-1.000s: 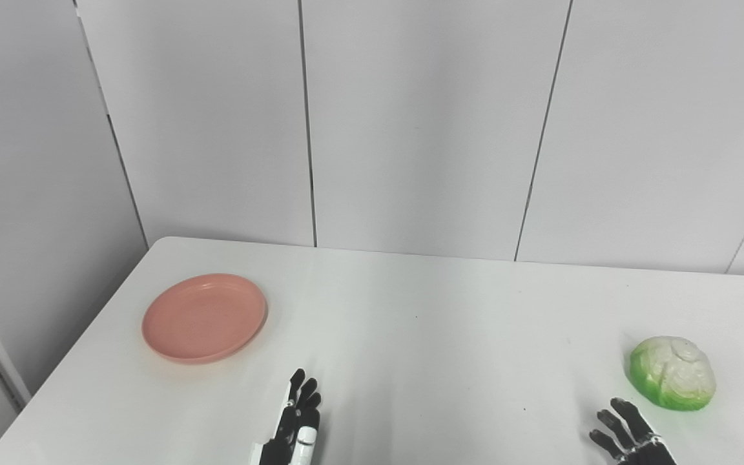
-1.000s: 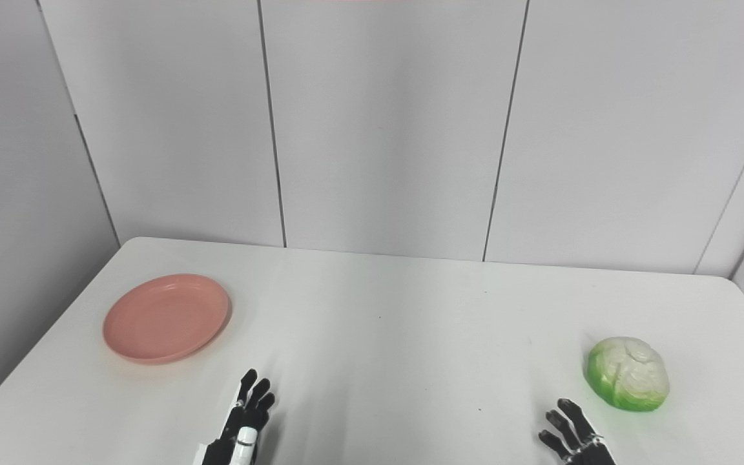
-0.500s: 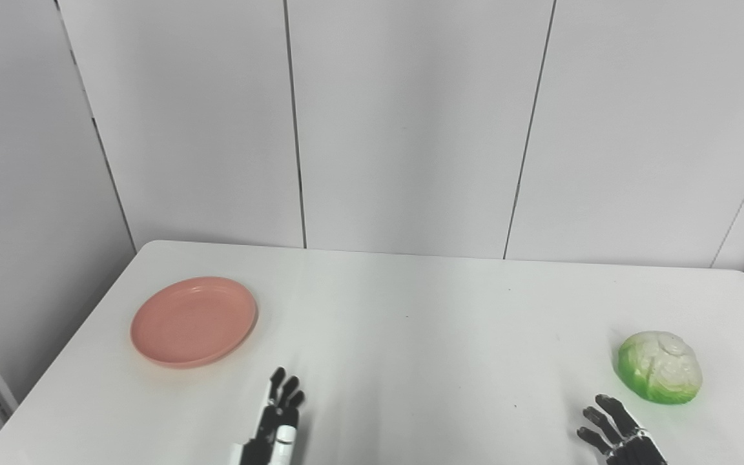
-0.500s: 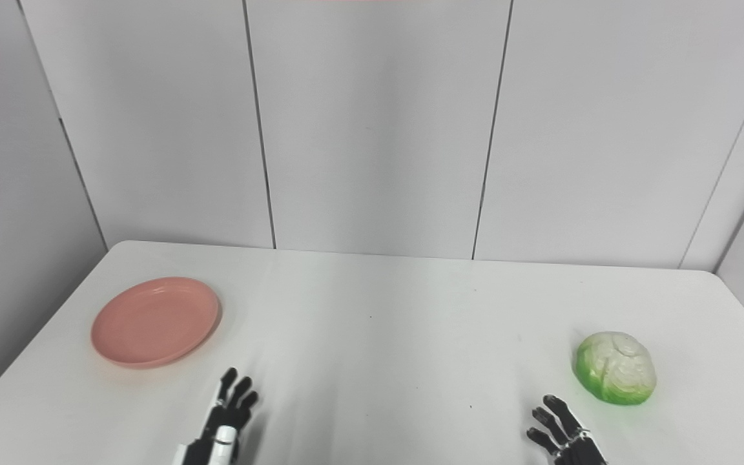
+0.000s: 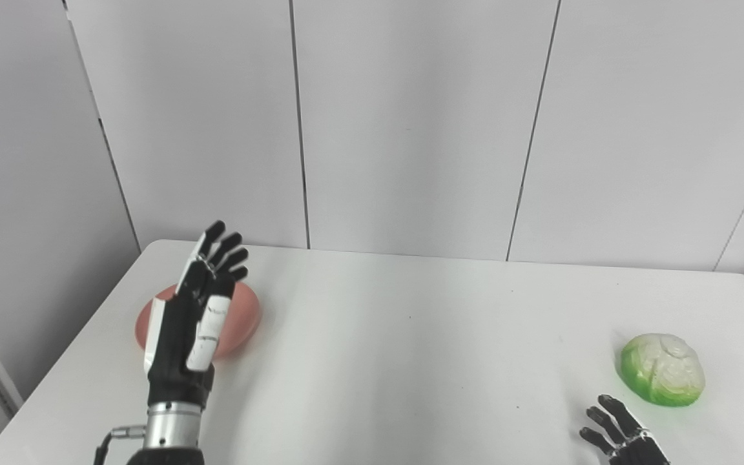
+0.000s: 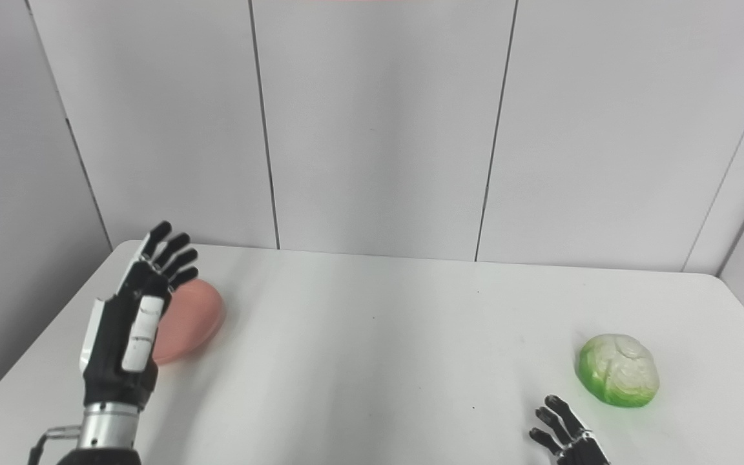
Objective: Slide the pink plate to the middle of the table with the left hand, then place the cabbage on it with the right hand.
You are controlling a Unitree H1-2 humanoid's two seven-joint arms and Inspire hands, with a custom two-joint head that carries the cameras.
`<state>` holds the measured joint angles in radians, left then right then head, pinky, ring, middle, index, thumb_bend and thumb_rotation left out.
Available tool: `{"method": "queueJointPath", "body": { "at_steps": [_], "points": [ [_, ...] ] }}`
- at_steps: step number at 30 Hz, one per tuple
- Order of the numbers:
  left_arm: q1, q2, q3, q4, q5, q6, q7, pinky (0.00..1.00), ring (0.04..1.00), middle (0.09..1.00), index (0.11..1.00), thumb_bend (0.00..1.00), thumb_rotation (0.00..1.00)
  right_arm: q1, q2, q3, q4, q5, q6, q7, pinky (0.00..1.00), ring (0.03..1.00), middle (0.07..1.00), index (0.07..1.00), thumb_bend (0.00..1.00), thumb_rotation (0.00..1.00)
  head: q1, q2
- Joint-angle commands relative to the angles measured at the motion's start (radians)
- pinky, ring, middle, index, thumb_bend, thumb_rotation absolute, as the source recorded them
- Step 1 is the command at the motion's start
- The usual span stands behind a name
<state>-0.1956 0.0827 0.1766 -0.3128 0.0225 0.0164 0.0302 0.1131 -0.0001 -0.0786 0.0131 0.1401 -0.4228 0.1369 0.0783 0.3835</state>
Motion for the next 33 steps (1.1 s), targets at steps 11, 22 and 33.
{"method": "queueJointPath", "body": {
  "at_steps": [11, 22, 33],
  "points": [
    [-0.225, 0.254, 0.032, 0.346, 0.145, -0.135, 0.048, 0.77, 0.857, 0.901, 0.904, 0.89, 0.9, 0.035, 0.005, 0.024, 0.01, 0.011, -0.008, 0.001, 0.77, 0.828, 0.868, 0.78, 0.79, 0.84, 0.002, 0.006],
    [-0.384, 0.399, 0.066, 0.74, 0.043, -0.22, 0.008, 0.79, 0.863, 0.895, 0.895, 0.88, 0.87, 0.043, 0.002, 0.028, -0.005, 0.008, 0.0, 0.001, 0.78, 0.833, 0.873, 0.791, 0.77, 0.86, -0.009, 0.021],
    [-0.47, 0.395, 0.195, 1.022, -0.28, -0.182, -0.119, 0.81, 0.884, 0.88, 0.827, 0.86, 0.88, 0.055, -0.005, 0.034, -0.022, 0.025, 0.009, 0.004, 0.78, 0.813, 0.874, 0.793, 0.77, 0.84, -0.011, 0.03]
  ]
}}
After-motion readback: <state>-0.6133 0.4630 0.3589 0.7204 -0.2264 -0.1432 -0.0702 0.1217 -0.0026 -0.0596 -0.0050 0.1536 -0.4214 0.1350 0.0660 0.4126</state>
